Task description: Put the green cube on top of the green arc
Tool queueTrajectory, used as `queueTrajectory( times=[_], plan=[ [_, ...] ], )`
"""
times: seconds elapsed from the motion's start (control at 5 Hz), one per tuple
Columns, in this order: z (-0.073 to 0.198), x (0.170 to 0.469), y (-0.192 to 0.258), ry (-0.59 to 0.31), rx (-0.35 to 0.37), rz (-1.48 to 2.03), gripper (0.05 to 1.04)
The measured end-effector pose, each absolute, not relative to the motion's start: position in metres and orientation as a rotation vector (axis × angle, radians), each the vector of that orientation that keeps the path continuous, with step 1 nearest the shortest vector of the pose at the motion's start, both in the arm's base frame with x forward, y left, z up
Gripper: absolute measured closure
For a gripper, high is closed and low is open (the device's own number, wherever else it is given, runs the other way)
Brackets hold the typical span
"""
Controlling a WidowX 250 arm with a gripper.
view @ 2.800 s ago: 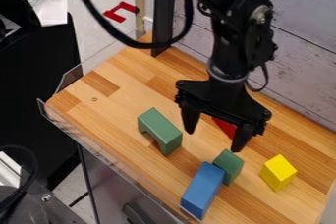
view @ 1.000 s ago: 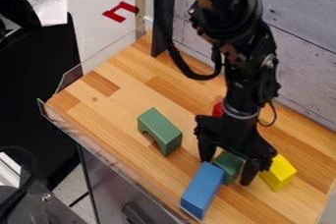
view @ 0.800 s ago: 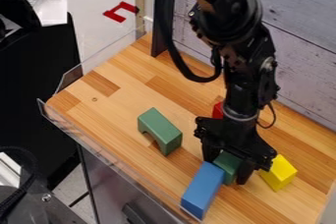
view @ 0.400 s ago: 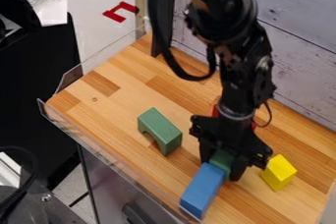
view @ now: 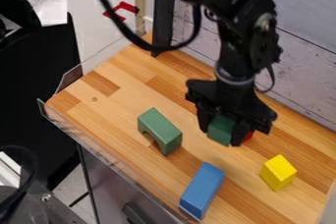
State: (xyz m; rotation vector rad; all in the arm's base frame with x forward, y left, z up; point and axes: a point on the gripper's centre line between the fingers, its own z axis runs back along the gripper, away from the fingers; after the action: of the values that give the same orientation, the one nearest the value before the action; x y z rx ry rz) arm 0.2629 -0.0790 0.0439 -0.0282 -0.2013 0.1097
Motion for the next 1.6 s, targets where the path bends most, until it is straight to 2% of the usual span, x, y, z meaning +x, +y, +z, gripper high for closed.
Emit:
queueTrajectory(
  times=[0.2, 0.6, 1.0, 1.6],
  plan=[
    [0.054, 0.252, -0.069, -0.195, -0.011, 0.116, 0.497],
    [0.043, 0.226, -0.012, -0.117, -0.024, 0.237, 0.497],
    [0.038, 0.232, 0.007, -0.126, -0.048, 0.223, 0.497],
    [0.019, 0.248, 0.002, -0.077, -0.053, 0.127, 0.497]
  ],
)
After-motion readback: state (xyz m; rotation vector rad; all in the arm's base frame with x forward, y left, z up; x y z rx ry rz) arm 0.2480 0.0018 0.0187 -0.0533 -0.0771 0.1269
